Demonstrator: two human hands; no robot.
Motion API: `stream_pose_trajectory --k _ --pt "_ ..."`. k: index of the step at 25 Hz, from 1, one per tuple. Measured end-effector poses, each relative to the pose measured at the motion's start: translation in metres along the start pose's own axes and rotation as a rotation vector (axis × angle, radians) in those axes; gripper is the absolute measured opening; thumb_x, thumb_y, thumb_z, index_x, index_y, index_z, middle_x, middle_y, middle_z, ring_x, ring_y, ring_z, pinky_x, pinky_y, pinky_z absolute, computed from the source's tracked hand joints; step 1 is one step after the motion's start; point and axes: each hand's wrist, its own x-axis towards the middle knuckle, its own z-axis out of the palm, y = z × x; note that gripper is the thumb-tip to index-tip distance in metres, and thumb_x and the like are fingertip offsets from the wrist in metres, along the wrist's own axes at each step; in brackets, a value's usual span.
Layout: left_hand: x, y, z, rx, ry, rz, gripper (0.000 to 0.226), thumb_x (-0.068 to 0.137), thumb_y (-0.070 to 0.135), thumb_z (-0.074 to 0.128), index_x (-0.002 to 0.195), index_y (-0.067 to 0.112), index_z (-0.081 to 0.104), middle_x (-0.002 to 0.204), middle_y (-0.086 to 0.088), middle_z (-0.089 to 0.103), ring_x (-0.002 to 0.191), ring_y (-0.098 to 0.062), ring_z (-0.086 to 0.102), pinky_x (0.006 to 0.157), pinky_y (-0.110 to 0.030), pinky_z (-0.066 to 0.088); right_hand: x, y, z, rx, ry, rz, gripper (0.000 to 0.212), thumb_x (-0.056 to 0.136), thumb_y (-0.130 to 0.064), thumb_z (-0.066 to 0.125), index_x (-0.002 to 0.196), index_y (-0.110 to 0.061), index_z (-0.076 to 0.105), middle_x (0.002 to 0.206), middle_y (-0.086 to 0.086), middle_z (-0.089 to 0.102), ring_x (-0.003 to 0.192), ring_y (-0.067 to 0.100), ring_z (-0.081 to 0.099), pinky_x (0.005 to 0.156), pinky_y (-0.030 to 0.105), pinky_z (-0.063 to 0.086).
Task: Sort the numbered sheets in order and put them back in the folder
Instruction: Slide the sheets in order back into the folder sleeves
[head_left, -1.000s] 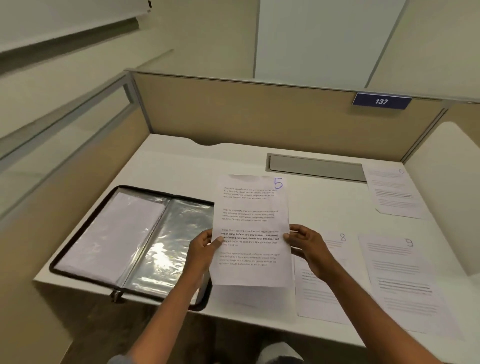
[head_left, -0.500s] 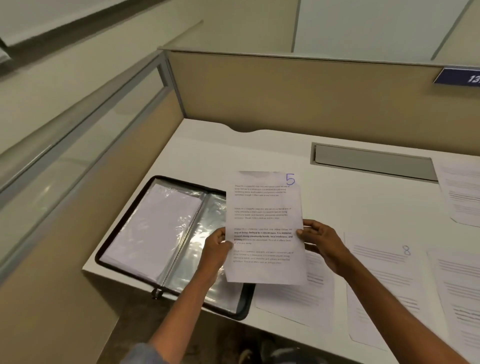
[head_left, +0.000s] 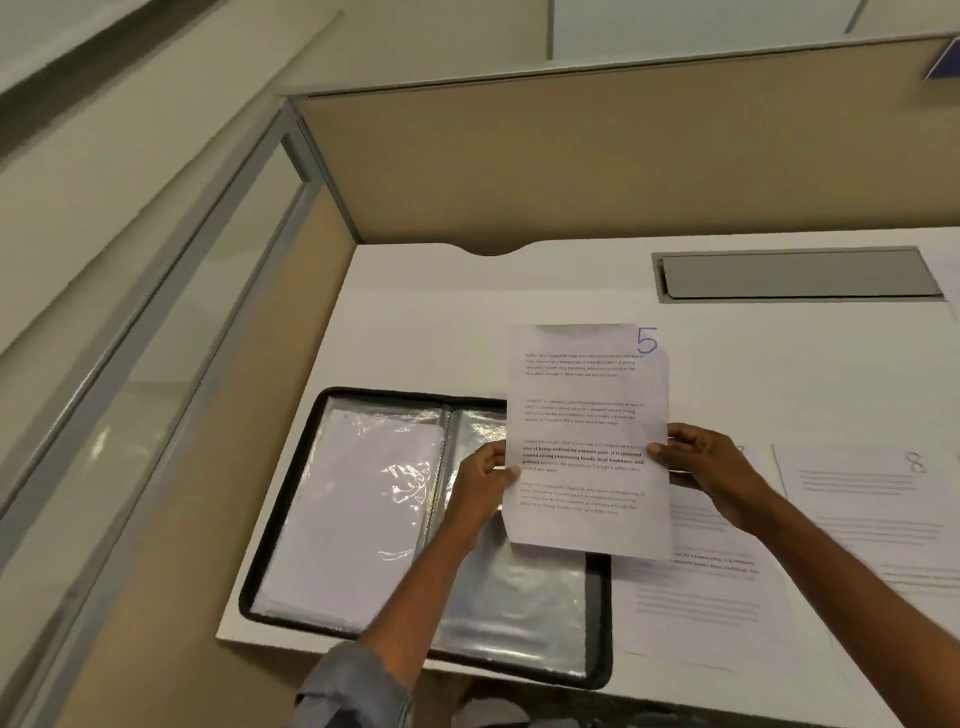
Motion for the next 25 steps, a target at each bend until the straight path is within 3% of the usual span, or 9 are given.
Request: stream_pose_trajectory --k 3,10,13,16,18,19,21,23,25 --pt "0.010 -0.004 -0.026 -0.003 -0.090 -0.007 0.028 0.094 -0.001 0.064 0.115 0.018 0.067 0.114 -0.005 0.075 0.105 -0.024 0.073 0.089 -0.039 0.061 -0.013 0.010 0.025 0.063 0.091 0.020 0.027 0.095 -0.012 0.068 0.122 -0.010 0.068 0.111 0.006 0.078 0.101 0.022 0.075 0.076 0.027 0.061" --pt "0.044 -0.002 -0.079 -0.037 -0.215 0.017 0.017 0.099 0.010 0.065 0.112 0.019 0.071 0.104 -0.003 0.078 0.097 -0.024 0.075 0.085 -0.039 0.062 -0.033 0.024 0.092 0.195 0.302 0.003 0.029 0.095 -0.014 0.070 0.124 -0.009 0.067 0.113 0.008 0.077 0.104 0.027 0.074 0.089 0.040 0.059" --pt "0.074 -0.003 -0.084 0.273 -0.110 0.239 0.019 0.101 0.014 0.061 0.114 0.021 0.072 0.106 0.000 0.076 0.097 -0.021 0.071 0.090 -0.042 0.059 -0.037 0.009 0.090 0.254 0.389 -0.049 0.026 0.096 -0.011 0.068 0.122 -0.008 0.068 0.113 0.008 0.077 0.102 0.025 0.074 0.078 0.031 0.061" --pt "0.099 -0.014 -0.079 0.718 -0.162 0.500 0.037 0.100 0.013 0.059 0.137 0.014 0.060 0.138 -0.005 0.061 0.127 -0.019 0.054 0.108 -0.027 0.039 -0.038 -0.010 0.078 0.302 0.467 -0.085 0.023 0.097 -0.008 0.066 0.119 -0.009 0.068 0.112 0.006 0.077 0.098 0.021 0.075 0.072 0.026 0.060" --pt "0.113 -0.028 -0.073 1.012 -0.226 0.604 0.050 0.097 0.018 0.063 0.145 0.010 0.052 0.149 -0.010 0.054 0.138 -0.028 0.048 0.114 -0.034 0.037 -0.034 -0.020 0.068 0.335 0.516 -0.094 0.020 0.097 -0.007 0.066 0.116 -0.010 0.068 0.108 0.005 0.078 0.093 0.017 0.075 0.071 0.024 0.060" --pt "0.118 -0.035 -0.069 1.109 -0.226 0.656 0.049 0.095 0.019 0.066 0.141 0.007 0.056 0.144 -0.013 0.058 0.132 -0.032 0.053 0.111 -0.039 0.043 -0.030 -0.026 0.063 0.346 0.528 -0.095 0.019 0.097 -0.006 0.065 0.115 -0.011 0.068 0.105 0.003 0.079 0.091 0.016 0.075 0.070 0.024 0.060" --pt "0.117 -0.039 -0.063 1.169 -0.188 0.729 0.026 0.092 0.016 0.071 0.116 0.005 0.070 0.117 -0.014 0.069 0.110 -0.034 0.065 0.093 -0.041 0.051 -0.021 -0.034 0.057 0.370 0.540 -0.101 0.019 0.096 -0.006 0.066 0.115 -0.011 0.068 0.102 0.000 0.079 0.090 0.014 0.075 0.069 0.023 0.060" --pt "0.118 -0.030 -0.063 1.159 -0.143 0.745 0.007 0.091 0.015 0.072 0.091 0.008 0.075 0.095 -0.008 0.070 0.091 -0.028 0.068 0.080 -0.038 0.051 -0.008 -0.039 0.055 0.387 0.550 -0.091 0.023 0.096 -0.006 0.067 0.118 -0.011 0.067 0.106 0.001 0.078 0.094 0.015 0.075 0.071 0.024 0.060" --pt "0.124 -0.020 -0.070 1.121 -0.149 0.710 0.007 0.088 0.016 0.076 0.082 0.013 0.074 0.090 -0.002 0.068 0.083 -0.021 0.066 0.071 -0.035 0.051 0.010 -0.044 0.058 0.388 0.549 -0.075 0.029 0.096 -0.007 0.067 0.124 -0.009 0.066 0.114 0.002 0.076 0.096 0.015 0.075 0.074 0.026 0.061"
